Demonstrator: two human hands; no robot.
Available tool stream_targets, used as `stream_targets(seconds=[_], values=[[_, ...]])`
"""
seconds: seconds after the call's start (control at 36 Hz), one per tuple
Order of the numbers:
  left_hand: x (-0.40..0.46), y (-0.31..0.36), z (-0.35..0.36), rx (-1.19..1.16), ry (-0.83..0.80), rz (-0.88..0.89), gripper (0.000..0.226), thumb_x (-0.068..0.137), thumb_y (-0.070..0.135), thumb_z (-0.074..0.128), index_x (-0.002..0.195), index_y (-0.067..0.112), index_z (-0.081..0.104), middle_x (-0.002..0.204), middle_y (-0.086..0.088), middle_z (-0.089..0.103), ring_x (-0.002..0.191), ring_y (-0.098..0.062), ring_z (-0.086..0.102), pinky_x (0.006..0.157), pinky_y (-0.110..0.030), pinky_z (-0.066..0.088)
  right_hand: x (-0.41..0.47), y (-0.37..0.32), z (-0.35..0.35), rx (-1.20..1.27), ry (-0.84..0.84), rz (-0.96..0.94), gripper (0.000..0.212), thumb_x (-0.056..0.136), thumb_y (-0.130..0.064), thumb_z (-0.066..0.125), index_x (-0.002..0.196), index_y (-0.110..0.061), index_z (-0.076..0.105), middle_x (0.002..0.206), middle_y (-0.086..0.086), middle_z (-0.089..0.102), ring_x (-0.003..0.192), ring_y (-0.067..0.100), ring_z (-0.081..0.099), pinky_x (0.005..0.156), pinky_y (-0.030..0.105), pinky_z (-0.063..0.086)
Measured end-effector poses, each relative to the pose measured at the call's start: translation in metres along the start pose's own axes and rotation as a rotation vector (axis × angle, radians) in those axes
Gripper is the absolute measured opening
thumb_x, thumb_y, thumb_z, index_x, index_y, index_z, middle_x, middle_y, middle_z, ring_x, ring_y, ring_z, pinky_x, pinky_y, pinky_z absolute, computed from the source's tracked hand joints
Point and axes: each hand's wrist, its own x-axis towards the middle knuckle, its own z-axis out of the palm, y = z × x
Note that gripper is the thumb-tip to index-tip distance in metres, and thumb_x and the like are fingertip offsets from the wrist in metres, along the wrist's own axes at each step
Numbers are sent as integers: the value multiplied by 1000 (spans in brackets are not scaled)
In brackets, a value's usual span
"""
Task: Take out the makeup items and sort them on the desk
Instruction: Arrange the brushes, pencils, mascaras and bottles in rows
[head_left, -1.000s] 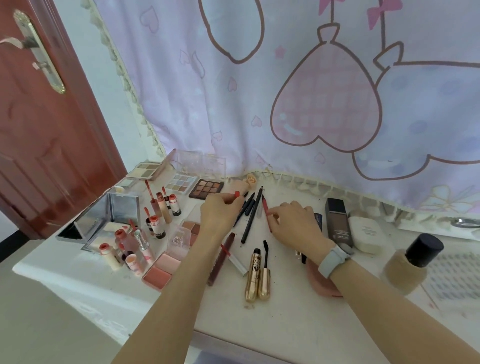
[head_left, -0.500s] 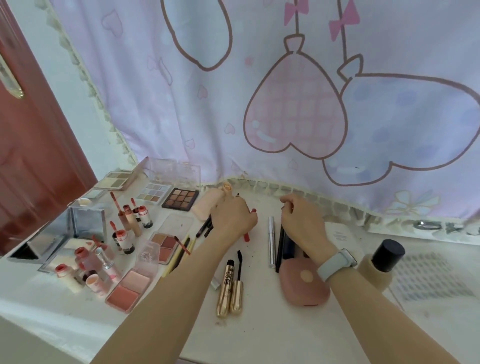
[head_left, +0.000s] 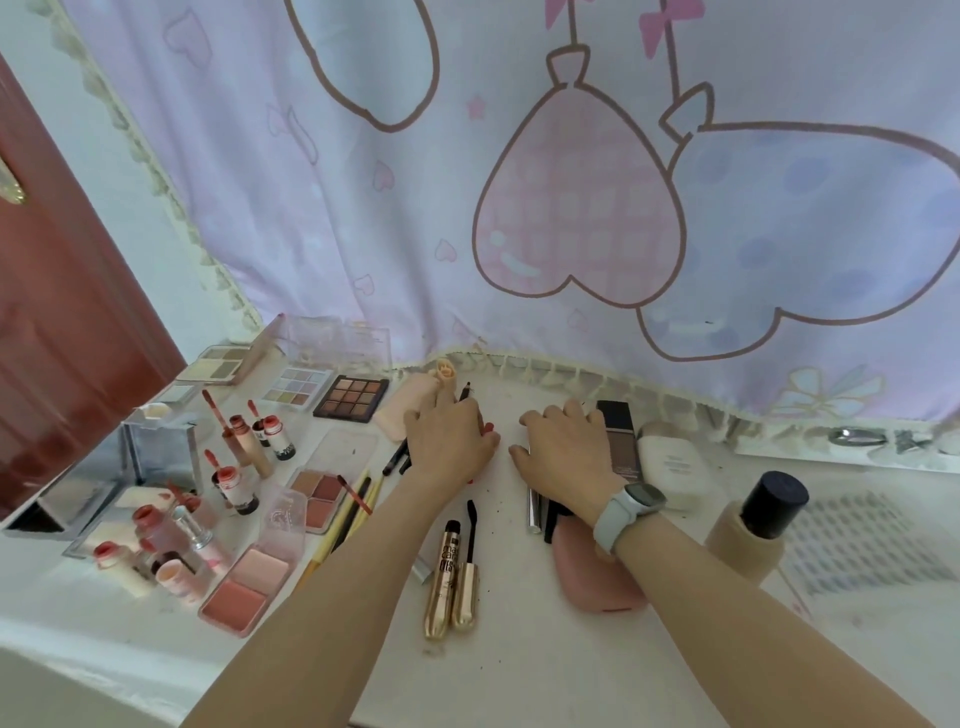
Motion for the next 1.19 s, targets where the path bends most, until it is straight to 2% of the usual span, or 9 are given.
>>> stream_targets(seconds=[0.22,0.42,0.64,0.72,0.81,0.89,1.0,1.08,1.19], values=[[-8,-9,-12,-215,122,9,25,91,40,52,89,15,58,102,-2,55,101,-23,46,88,-38,33,5,1,-8,203,107,30,32,90,-27,45,119,-16,54,108,3,63,105,24,52,90,37,35],[-43,-7,-56,-776,82,67,19,96,23,49,93,12,65,86,-3,64,75,-5,54,64,-7,38,-7,8,-52,1145,345,170,13,88,-15,60,96,-14,50,75,-4,52,64,9,47,55,6,39],[-76,-9,-51,-381,250,357,32,94,36,51,118,16,56,97,2,57,84,-15,51,69,-34,46,-29,-9,-65,1672,266,231,12,90,-14,60,85,-11,50,63,4,54,47,8,47,48,19,40],[-84,-10,-55,-301,388,393,38,93,42,36,100,14,61,78,3,57,61,-13,50,41,-25,35,-35,-13,-64,1558,301,211,18,91,-24,58,84,-13,47,48,-4,42,37,5,33,39,17,29],[-93,-13,-59,-251,442,399,37,94,44,34,86,18,59,54,13,43,40,-4,34,39,-10,16,-40,-16,-65,1432,333,151,18,93,-29,54,81,-18,47,48,-4,37,42,9,29,42,20,27],[-102,-16,-61,-444,316,364,31,96,44,38,78,25,55,41,9,33,38,-8,36,38,-16,24,-42,-20,-65,1436,306,72,15,96,-22,49,81,-20,46,51,-4,38,45,10,30,46,23,28],[-104,-27,-72,-827,54,225,30,97,33,45,72,35,61,48,14,44,49,-4,35,50,-18,25,-49,-17,-66,1363,145,-148,16,97,-7,42,86,-17,46,57,-2,41,46,4,35,50,18,32],[-105,-40,-77,-686,91,230,39,89,54,44,85,22,68,58,2,54,55,-15,46,55,-32,36,-54,-14,-69,1298,28,-240,14,95,2,41,90,-9,47,69,3,53,51,-1,46,52,11,37],[-111,-44,-79,-454,93,282,44,90,55,38,100,24,68,70,-3,64,63,-16,56,60,-33,44,-52,-20,-71,1147,44,-94,23,98,-31,39,93,-14,53,58,-3,58,43,5,43,47,16,36]])
